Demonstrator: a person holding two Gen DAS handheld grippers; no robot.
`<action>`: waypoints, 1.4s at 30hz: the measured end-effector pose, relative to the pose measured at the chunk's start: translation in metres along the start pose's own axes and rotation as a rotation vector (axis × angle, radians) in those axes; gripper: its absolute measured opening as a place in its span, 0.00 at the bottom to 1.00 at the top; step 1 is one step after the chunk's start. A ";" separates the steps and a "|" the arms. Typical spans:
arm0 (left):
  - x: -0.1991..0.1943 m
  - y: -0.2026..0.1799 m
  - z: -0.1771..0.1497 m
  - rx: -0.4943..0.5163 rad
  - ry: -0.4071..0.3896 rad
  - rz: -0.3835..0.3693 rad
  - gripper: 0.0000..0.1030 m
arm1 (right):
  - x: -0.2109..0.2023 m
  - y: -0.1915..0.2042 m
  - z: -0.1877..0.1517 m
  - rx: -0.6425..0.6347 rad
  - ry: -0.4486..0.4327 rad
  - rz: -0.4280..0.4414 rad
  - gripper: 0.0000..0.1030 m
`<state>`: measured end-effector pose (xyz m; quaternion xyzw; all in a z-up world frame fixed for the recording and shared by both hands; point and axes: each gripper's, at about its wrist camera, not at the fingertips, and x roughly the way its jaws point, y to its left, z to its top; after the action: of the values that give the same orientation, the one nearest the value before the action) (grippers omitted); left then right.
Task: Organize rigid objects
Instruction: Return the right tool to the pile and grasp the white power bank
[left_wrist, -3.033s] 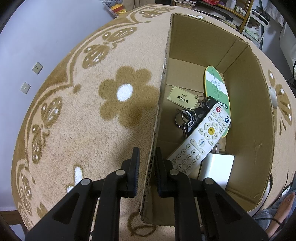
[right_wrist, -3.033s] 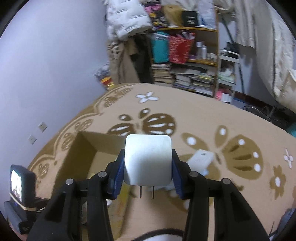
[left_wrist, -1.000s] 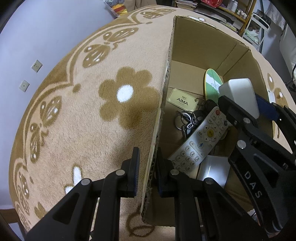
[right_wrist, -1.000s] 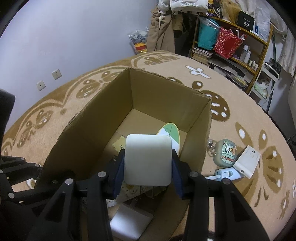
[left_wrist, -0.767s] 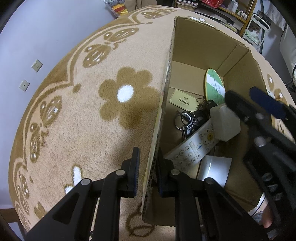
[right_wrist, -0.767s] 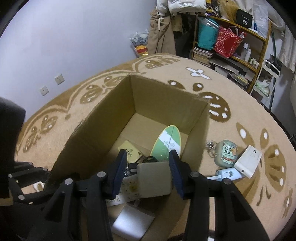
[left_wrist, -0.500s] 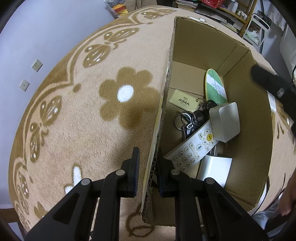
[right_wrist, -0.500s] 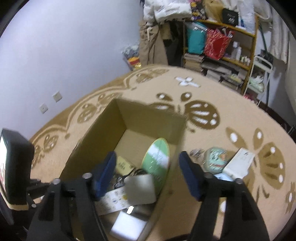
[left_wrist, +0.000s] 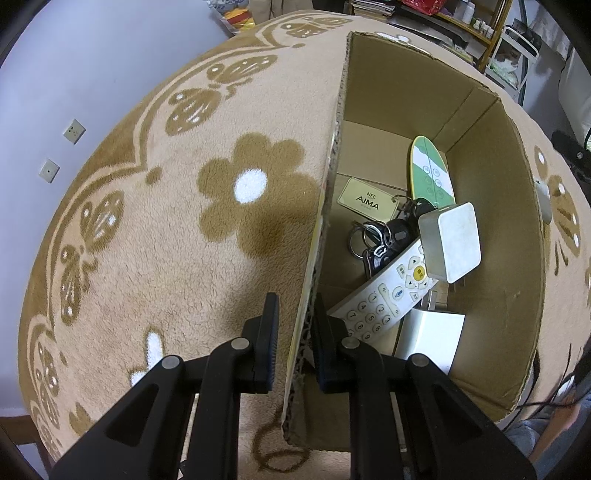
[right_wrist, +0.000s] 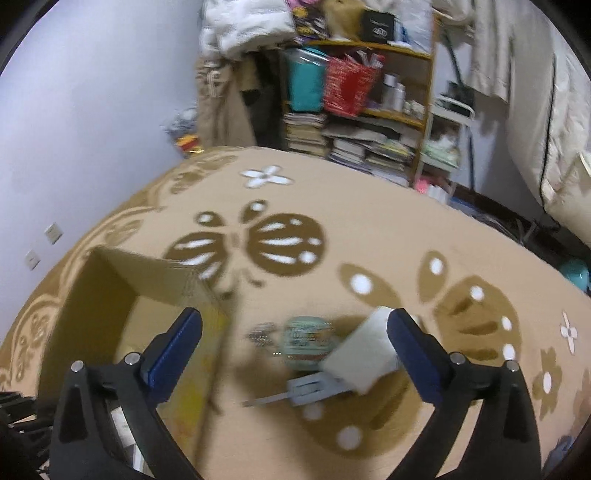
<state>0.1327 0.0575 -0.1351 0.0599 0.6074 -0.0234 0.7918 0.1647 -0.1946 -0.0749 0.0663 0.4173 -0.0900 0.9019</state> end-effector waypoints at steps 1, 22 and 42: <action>0.000 0.001 0.000 -0.001 0.001 -0.002 0.16 | 0.007 -0.009 0.000 0.016 0.014 -0.021 1.00; 0.005 -0.004 0.003 0.014 0.008 0.023 0.16 | 0.103 -0.078 -0.013 0.166 0.280 -0.152 1.00; 0.008 -0.005 0.004 0.015 0.013 0.028 0.16 | 0.110 -0.086 -0.028 0.090 0.366 -0.161 0.50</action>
<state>0.1378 0.0521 -0.1421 0.0746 0.6116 -0.0166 0.7874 0.1948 -0.2850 -0.1810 0.0880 0.5739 -0.1666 0.7970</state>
